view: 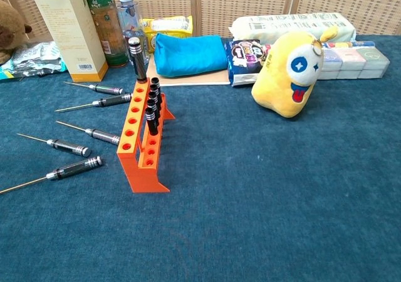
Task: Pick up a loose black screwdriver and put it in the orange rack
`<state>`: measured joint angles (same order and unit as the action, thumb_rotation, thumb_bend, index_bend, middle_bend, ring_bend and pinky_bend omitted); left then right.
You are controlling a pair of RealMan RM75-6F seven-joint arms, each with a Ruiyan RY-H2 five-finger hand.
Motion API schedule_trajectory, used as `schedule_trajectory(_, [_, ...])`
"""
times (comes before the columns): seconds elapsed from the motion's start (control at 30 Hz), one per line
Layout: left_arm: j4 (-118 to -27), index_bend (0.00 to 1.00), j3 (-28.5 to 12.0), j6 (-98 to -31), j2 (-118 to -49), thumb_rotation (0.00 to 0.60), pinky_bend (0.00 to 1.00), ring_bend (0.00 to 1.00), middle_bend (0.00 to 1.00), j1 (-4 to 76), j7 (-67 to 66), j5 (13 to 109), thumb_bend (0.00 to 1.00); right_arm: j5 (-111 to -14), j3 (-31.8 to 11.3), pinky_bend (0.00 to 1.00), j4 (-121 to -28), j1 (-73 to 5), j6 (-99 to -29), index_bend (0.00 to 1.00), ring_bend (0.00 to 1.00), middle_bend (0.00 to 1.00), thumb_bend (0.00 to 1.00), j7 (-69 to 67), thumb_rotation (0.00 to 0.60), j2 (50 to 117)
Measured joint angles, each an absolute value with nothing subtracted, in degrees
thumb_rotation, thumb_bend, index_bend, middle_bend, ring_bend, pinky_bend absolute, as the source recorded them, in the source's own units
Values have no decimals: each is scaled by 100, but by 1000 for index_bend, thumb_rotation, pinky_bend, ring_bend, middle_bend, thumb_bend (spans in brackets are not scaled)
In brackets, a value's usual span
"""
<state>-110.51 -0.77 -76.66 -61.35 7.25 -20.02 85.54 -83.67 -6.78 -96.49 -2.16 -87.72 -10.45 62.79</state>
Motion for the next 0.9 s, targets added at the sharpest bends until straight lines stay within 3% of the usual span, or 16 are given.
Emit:
schedule_trajectory(0.43, [-11396, 159, -452, -5573, -6621, 600, 982, 1000, 1000, 2253, -3877, 5871, 211, -8101, -753, 68, -9509, -274, -8553, 22, 128, 148, 87, -1160, 600, 6263])
schedule_trajectory(0.63, [-11494, 160, -438, -5047, -6753, 600, 983, 1000, 1000, 3002, -4326, 4794, 252, -8027, -772, 69, -9468, -300, -8481, 21, 127, 149, 87, -1145, 600, 6280])
schedule_trajectory(0.9, [-11409, 160, -348, -4622, -6965, 600, 986, 1000, 1000, 3730, -4464, 4242, 325, -7964, -788, 68, -9430, -323, -8422, 22, 128, 149, 88, -1127, 600, 6302])
